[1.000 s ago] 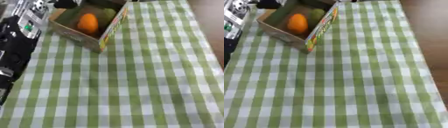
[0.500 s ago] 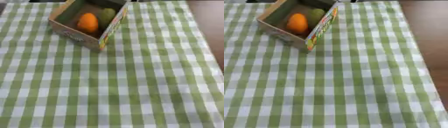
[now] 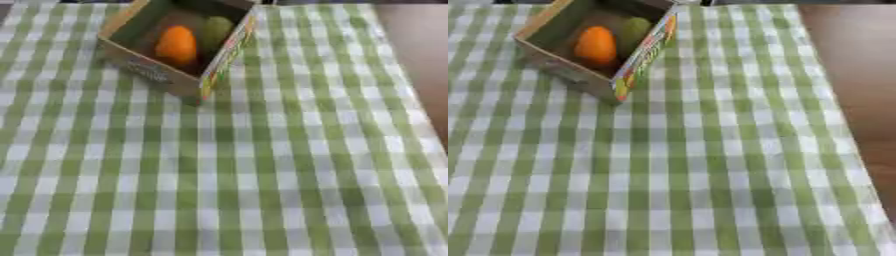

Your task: Pick up objects on the table and place them in the box.

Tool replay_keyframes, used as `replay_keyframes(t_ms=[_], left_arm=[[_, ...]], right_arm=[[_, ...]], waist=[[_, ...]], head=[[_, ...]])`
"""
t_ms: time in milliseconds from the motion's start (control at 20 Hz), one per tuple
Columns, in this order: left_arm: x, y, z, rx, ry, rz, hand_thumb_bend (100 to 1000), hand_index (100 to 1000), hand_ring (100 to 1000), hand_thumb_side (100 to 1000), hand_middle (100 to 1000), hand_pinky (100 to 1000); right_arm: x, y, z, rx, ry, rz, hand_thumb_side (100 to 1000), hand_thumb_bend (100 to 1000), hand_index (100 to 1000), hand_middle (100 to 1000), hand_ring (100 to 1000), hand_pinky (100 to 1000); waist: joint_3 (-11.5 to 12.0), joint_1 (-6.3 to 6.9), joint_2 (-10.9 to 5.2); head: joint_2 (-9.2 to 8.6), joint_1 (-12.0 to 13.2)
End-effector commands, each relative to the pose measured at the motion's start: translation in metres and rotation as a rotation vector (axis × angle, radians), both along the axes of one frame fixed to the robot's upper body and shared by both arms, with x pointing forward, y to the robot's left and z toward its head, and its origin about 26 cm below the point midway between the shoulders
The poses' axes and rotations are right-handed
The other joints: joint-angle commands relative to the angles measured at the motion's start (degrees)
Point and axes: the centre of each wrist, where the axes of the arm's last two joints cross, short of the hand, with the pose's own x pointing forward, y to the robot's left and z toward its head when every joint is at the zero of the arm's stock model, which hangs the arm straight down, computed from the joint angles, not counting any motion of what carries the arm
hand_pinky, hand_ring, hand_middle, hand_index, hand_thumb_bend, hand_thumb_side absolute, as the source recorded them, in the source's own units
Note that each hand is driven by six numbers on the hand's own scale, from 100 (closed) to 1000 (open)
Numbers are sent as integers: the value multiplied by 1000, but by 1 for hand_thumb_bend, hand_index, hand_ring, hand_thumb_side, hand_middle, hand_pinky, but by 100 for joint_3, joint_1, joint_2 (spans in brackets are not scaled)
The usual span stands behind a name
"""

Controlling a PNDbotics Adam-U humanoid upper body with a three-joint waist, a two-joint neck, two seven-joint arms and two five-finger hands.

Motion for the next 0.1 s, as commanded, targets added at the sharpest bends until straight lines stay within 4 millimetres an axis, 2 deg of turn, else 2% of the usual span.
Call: replay_keyframes(t_ms=[50,100], left_arm=[[-5,5,6,-21,-73,-72,209,874,777,459,746,763],[-4,5,4,-31,-82,-92,206,874,779,462,748,765]], right_arm=[[-6,-3,11,-5,-41,-4,529,100,873,589,774,821],[-6,-3,11,-2,-42,-3,529,100,873,590,775,822]], waist=[[28,-12,-163],[44,-18,-170]], head=[[-61,-6],[-59,0]])
